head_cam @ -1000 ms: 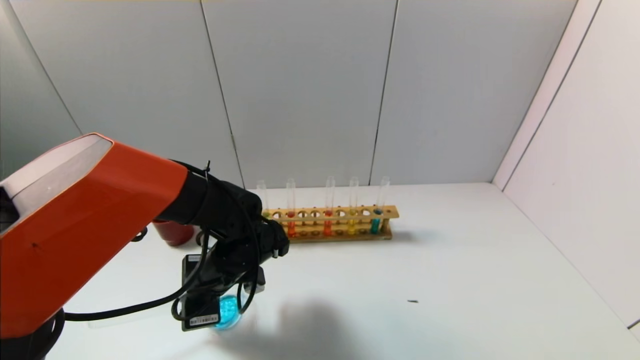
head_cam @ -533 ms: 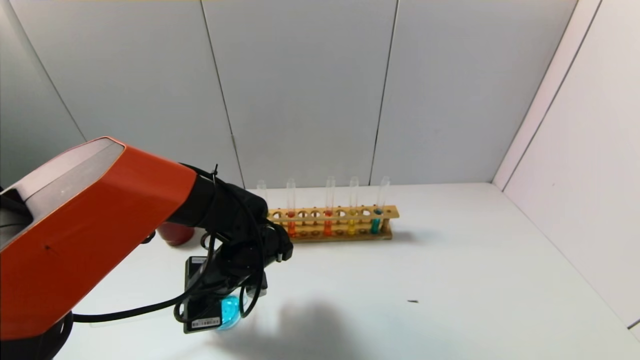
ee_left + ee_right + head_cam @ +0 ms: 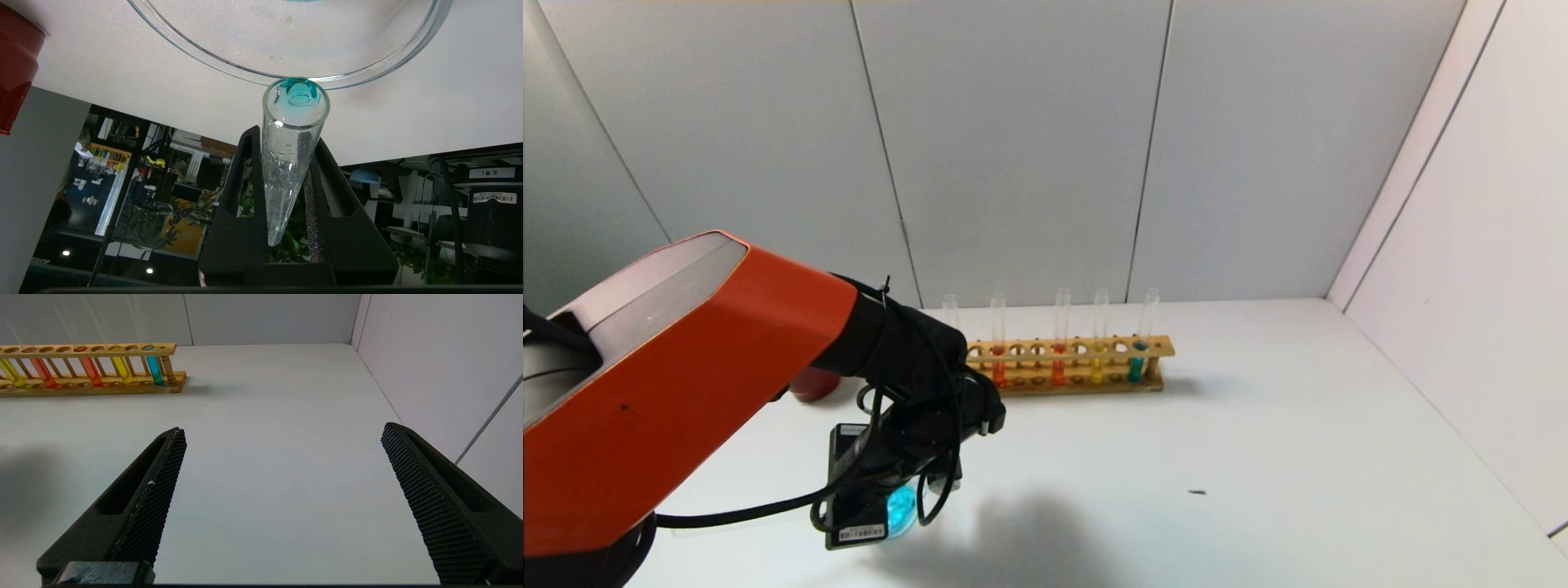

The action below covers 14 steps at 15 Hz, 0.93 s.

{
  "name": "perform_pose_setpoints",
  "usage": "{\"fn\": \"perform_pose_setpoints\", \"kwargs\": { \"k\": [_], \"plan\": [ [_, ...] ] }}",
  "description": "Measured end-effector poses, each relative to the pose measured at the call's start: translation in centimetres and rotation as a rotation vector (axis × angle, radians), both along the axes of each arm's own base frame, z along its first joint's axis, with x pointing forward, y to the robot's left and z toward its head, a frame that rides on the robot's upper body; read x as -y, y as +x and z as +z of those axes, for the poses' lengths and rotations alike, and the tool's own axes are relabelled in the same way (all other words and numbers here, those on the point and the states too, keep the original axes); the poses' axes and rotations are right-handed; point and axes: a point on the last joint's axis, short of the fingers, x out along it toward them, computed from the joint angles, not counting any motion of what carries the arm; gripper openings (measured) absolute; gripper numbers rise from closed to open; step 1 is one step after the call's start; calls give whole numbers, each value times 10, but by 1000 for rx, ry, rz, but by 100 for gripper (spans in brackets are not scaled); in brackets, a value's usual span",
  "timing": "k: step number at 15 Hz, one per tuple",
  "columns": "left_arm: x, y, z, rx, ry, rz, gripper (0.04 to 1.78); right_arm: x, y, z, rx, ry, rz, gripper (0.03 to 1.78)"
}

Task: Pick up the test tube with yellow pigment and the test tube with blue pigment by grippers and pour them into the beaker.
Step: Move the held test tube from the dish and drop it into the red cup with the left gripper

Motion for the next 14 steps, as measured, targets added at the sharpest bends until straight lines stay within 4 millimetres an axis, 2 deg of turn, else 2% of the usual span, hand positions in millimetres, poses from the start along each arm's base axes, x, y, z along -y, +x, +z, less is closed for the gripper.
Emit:
{"fn": "perform_pose_setpoints", "kwargs": {
  "k": [4, 9, 14],
  "plan": [
    [0, -1, 3, 6, -6, -2, 31, 0, 0, 0, 0, 0, 0, 174],
    [-3, -7, 18, 13, -10, -3, 31, 0, 0, 0, 0, 0, 0, 174],
    [-4, -8, 21, 20, -15, -4, 31, 0, 0, 0, 0, 0, 0, 174]
  ]
}}
